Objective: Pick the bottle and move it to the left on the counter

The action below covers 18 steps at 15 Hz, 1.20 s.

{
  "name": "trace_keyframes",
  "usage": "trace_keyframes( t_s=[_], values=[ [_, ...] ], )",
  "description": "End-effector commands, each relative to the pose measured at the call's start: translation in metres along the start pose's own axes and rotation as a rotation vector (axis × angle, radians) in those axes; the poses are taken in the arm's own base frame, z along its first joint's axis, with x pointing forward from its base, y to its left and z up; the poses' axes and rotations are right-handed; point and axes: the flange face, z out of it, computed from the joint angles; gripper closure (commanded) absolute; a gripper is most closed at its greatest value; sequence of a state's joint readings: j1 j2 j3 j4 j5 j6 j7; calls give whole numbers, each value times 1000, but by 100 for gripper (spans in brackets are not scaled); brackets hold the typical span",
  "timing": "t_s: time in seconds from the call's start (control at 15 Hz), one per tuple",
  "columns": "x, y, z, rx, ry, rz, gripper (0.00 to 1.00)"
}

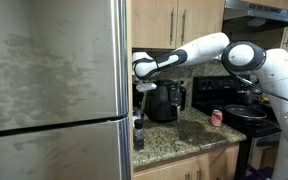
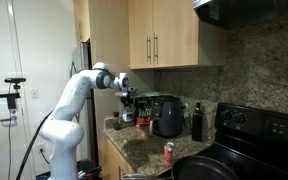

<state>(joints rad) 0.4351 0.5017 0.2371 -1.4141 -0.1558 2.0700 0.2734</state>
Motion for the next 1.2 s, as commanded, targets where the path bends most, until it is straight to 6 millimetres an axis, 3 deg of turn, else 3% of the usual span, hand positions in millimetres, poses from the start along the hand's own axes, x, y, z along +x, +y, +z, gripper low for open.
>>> trace_keyframes(
  t_s=[0.0,0.2,0.27,0.67,1.07,1.13],
  values=[
    [1,-1,3,0,-6,0,37],
    [1,-1,4,0,-7,1,37],
    [4,6,12,23,-21,3,62],
    [5,7,73,3,-95,30,62],
    [8,-18,74,-67,-61,32,62],
    [7,-25,73,-62,-64,19,12]
  ],
)
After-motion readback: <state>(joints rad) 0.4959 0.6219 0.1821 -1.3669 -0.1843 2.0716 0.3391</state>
